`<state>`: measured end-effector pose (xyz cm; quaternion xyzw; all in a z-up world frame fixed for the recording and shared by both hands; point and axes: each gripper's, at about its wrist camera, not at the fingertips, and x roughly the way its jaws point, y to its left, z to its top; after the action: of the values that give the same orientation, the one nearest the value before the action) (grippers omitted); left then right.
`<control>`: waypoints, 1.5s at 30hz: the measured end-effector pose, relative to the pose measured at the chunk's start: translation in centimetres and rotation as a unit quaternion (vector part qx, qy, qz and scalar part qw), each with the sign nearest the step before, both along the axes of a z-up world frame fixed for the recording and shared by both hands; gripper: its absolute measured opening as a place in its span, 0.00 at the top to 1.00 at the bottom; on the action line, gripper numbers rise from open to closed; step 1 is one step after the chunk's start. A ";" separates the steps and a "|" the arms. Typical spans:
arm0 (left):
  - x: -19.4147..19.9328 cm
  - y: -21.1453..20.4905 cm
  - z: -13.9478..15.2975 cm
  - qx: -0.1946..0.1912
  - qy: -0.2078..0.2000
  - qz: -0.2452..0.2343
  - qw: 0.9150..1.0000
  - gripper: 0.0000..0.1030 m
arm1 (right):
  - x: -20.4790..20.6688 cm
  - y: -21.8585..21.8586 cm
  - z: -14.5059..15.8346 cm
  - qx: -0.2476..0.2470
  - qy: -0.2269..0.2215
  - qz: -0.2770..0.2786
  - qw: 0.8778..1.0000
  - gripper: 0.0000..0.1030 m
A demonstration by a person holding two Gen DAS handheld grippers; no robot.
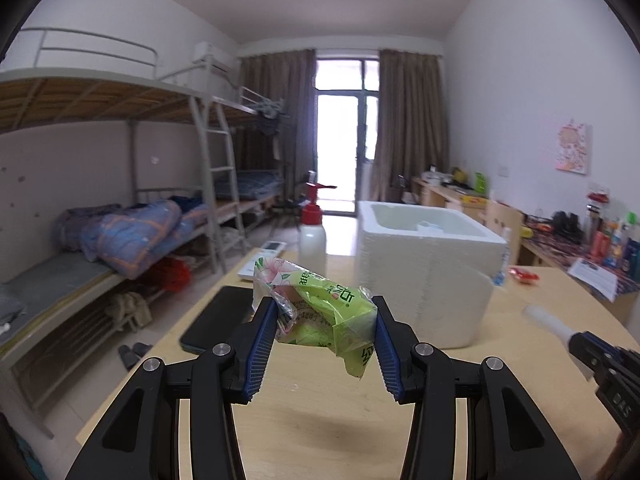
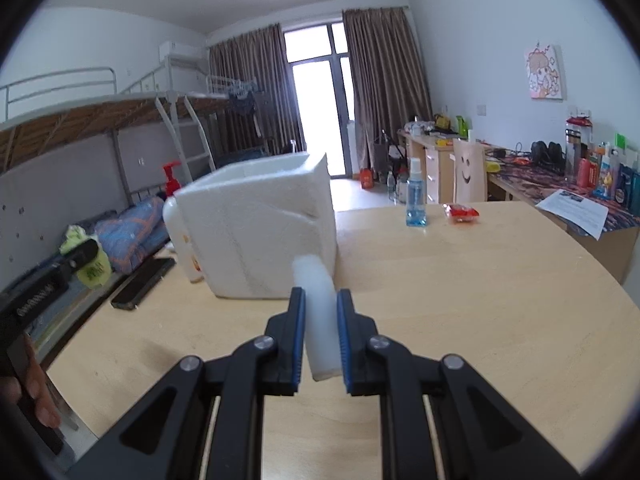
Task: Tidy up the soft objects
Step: 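Lift the foam tube with the right tool while the left tool carries the packet toward the foam box, then lower the snack packet into the foam box and open the left tool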
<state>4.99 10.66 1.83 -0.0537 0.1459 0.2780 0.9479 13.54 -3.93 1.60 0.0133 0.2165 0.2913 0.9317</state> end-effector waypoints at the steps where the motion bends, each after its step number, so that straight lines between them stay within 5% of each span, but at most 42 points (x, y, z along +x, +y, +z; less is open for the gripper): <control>1: 0.1 -0.2 0.0 0.006 0.001 0.004 1.000 0.53 | -0.2 0.2 0.0 0.002 -0.003 -0.002 1.000 0.82; 16: 0.4 -0.7 -0.5 0.010 0.016 -0.026 0.999 0.53 | -1.1 1.9 -0.3 -0.010 -0.006 0.016 1.000 0.82; 45: 2.3 -0.8 3.1 0.034 -0.002 -0.072 0.997 0.53 | 0.1 2.8 5.4 -0.012 -0.065 0.001 0.998 0.82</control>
<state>7.31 9.84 4.98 -0.0112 0.1382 0.2140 0.9669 13.62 -1.16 6.98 -0.0169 0.1591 0.2897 0.9437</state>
